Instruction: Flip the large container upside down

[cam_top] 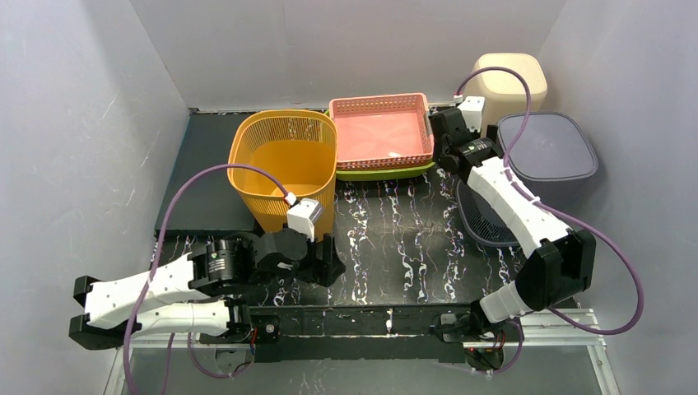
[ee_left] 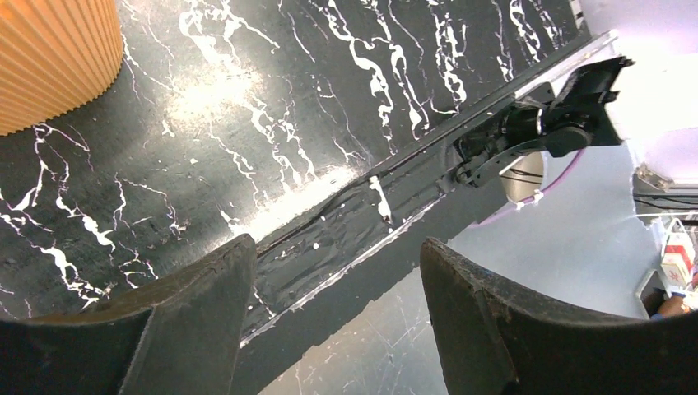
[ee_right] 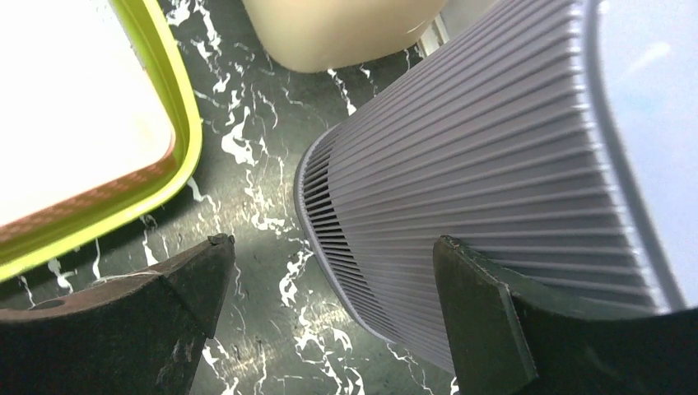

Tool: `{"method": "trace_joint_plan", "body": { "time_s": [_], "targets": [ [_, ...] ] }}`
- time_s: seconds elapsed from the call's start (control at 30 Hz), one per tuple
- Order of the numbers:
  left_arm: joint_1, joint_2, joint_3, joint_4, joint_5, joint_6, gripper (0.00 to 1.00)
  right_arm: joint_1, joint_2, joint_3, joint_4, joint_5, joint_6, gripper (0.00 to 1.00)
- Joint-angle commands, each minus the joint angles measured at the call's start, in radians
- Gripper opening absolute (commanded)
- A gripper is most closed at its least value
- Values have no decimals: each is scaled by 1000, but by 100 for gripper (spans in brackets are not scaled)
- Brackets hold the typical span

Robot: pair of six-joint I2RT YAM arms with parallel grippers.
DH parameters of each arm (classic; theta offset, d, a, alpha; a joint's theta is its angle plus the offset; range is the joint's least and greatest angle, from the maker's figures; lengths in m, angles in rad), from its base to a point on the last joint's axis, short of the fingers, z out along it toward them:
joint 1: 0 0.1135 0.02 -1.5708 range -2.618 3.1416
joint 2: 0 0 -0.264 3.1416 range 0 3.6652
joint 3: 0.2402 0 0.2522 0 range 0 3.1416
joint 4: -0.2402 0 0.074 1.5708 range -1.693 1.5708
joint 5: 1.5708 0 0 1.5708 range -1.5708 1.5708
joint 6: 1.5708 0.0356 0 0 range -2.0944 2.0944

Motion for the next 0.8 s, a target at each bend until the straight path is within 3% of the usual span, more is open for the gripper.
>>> {"method": "trace_joint_plan", "body": {
  "time_s": [0.0, 0.17, 0.5, 0.63, 0.77],
  "targets": [
    [-3, -47, 75, -75, -7, 39, 71, -33, 5, 51, 42, 92, 31, 99],
    [-3, -62, 123, -123, -16, 47, 71, -39, 27, 78, 25, 26, 45, 99],
    [-3, -44, 344, -229, -136, 102, 71, -37, -163, -12, 150, -827, 54, 99],
    [-3, -20, 462, -279, -217, 163, 71, -30, -216, -62, 186, -1016, 115, 98],
    [-2, 97, 626, -484, -448, 154, 72, 37, -244, -81, 231, -1123, 156, 97]
  ]
}}
